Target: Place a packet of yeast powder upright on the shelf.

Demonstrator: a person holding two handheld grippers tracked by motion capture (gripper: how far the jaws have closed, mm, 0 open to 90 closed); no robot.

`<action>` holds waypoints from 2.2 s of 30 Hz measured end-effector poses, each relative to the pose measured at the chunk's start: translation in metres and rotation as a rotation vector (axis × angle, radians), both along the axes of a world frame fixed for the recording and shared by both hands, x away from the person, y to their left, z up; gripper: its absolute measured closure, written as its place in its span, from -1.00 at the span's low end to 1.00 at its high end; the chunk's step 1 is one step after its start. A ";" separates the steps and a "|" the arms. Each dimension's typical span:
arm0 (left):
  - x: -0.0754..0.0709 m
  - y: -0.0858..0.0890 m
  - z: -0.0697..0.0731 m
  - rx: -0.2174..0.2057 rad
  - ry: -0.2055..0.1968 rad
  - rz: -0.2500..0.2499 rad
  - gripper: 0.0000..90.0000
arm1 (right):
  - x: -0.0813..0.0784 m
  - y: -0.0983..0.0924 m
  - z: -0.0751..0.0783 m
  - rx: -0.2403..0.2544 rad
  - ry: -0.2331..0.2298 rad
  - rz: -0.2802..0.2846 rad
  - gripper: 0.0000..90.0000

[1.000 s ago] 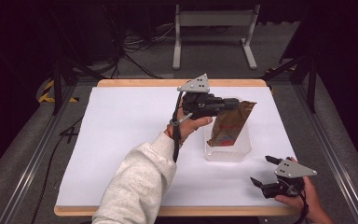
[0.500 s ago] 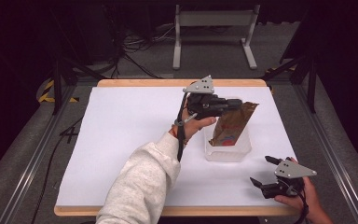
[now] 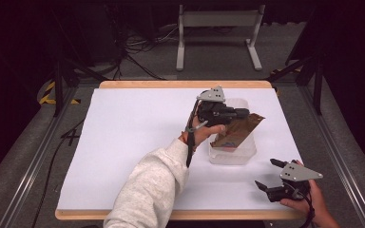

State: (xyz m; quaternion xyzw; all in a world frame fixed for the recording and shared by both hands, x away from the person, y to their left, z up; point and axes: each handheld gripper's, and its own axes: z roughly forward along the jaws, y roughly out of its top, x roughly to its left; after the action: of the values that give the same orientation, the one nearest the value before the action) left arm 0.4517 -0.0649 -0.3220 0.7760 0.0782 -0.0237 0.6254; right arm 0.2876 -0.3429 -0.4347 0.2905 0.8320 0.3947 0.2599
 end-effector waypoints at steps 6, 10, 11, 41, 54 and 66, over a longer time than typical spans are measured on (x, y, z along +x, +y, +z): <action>-0.001 0.009 -0.014 0.011 0.018 0.001 0.92 | 0.000 0.000 0.000 0.000 0.000 -0.003 -0.81; -0.001 0.018 -0.017 0.008 0.026 0.013 0.92 | 0.000 0.001 0.001 -0.001 -0.001 -0.001 -0.81; -0.002 0.020 -0.017 0.012 0.030 0.022 0.92 | 0.000 0.001 0.001 -0.001 -0.002 0.000 -0.81; -0.007 0.047 -0.024 0.077 0.001 0.093 0.92 | -0.001 0.005 0.002 -0.007 -0.010 0.005 -0.81; -0.009 0.047 -0.026 0.064 0.019 0.104 0.89 | -0.001 0.004 0.003 0.010 -0.013 0.010 -0.81; -0.011 0.044 -0.025 0.072 0.005 0.120 0.88 | -0.001 0.004 0.004 0.006 -0.012 0.011 -0.81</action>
State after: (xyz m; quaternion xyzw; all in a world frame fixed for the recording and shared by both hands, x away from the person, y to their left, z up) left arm 0.4402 -0.0213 -0.3468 0.7919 0.1268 0.0148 0.5972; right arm 0.2868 -0.3384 -0.4310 0.2842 0.8308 0.4005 0.2618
